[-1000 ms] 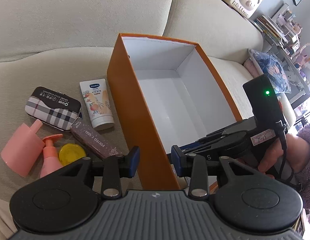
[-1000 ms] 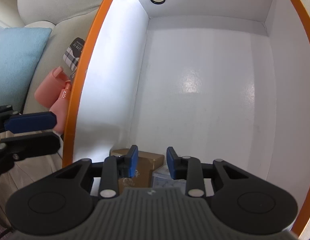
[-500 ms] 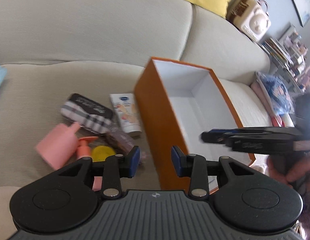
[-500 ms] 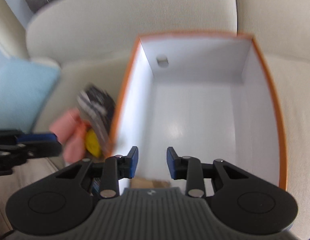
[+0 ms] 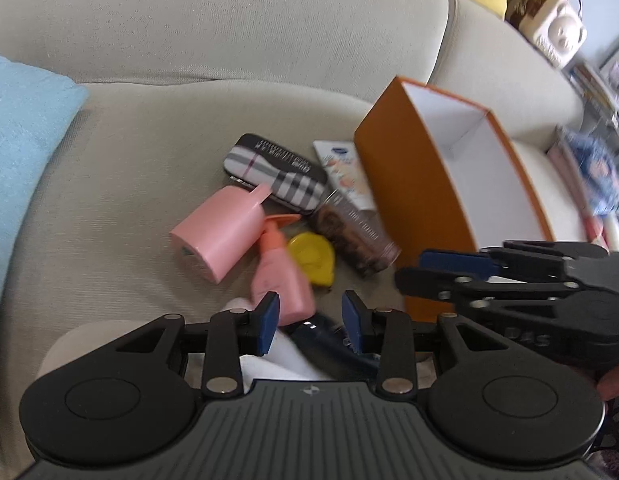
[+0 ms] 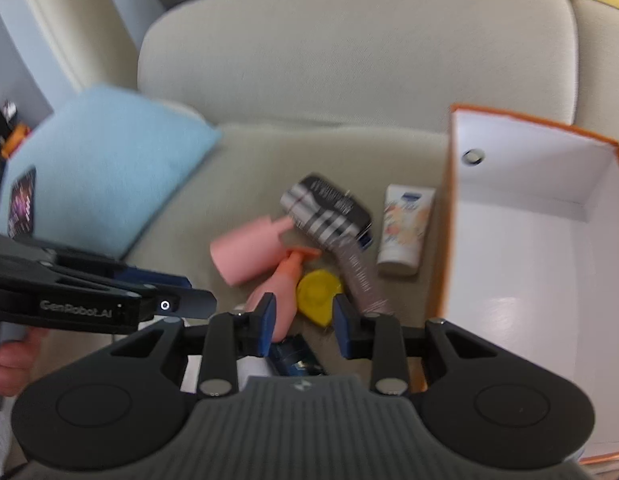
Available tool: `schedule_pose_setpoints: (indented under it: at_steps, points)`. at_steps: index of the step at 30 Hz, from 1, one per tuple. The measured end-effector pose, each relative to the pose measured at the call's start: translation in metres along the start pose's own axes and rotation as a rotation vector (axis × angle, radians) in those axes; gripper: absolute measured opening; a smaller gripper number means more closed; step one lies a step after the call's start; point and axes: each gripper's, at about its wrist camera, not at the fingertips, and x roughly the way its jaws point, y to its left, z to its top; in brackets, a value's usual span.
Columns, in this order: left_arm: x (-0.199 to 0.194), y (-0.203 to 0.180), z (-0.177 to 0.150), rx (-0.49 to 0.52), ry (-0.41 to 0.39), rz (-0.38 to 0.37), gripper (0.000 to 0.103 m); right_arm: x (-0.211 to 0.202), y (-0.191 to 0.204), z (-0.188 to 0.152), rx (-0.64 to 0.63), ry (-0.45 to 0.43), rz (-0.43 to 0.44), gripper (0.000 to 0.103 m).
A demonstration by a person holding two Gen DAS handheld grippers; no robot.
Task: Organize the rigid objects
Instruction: 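Grasp the pink spouted cup with the left tool while the right tool grasps the pink pump bottle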
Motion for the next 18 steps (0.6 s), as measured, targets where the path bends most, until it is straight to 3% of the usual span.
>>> schedule_pose_setpoints:
  at_steps: [5,11,15,18]
  points:
    - [0.006,0.015,0.009,0.02,-0.009,0.033,0.043,0.053,0.004,0.003,0.037,0.075,0.004,0.033]
    - [0.024,0.02,0.033,0.239,0.038,0.078,0.045,0.079,0.0,0.017,0.081,0.131,0.022,0.033]
    - [0.042,0.024,0.051,0.349,0.087,0.068,0.064,0.096,-0.001,0.027,0.094,0.153,0.019,0.033]
    - [0.061,0.029,0.066,0.387,0.138,0.057,0.065,0.099,-0.004,0.032,0.101,0.17,0.022,0.033]
